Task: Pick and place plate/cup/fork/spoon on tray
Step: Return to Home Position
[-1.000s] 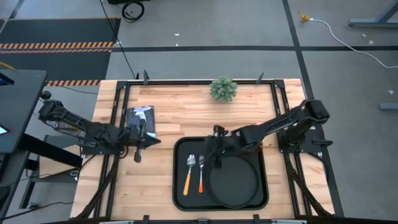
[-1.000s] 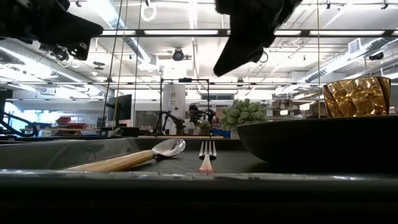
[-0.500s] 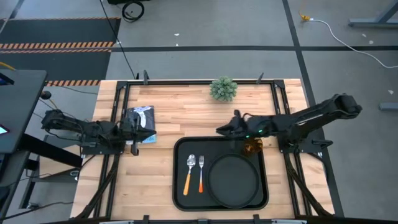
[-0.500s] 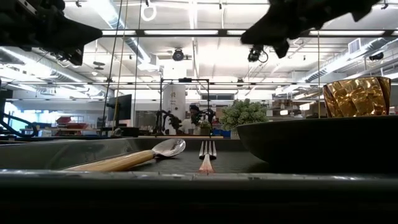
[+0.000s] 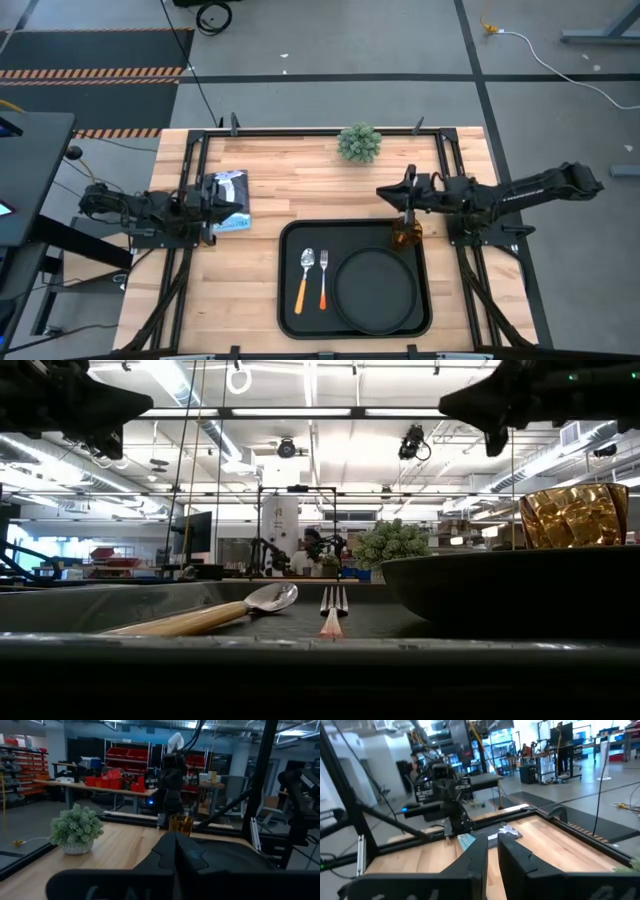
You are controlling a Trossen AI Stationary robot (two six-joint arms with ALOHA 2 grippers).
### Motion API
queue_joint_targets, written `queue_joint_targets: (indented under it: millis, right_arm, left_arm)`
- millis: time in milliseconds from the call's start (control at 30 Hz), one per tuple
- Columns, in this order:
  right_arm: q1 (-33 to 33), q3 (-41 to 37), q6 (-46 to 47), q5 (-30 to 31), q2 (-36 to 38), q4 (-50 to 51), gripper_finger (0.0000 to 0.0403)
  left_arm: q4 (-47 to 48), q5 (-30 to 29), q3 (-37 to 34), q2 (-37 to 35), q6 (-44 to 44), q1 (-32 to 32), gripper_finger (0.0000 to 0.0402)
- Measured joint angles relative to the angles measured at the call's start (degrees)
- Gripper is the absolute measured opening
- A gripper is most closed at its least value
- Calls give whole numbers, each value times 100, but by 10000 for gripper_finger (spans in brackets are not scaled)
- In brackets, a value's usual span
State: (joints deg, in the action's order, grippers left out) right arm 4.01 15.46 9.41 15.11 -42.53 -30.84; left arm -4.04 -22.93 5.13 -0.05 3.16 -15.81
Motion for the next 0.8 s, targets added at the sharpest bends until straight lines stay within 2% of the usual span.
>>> queue_joint_targets:
  millis: [200, 300, 633, 800]
  right_arm:
    - [-211, -452, 112, -113, 492, -176, 47]
    - [-372, -673, 133, -285, 599, -596, 47]
    - [-1186, -1515, 402, -919, 644, -1871, 29]
    - [-1460, -1507, 450, -1287, 634, -1998, 12]
  left_arm:
    - [6, -139, 4, 26, -82, 55, 5]
    - [-24, -148, 4, 26, -85, 134, 6]
    - [3, -133, 4, 28, -82, 215, 6]
    - [1, -124, 3, 28, -84, 182, 6]
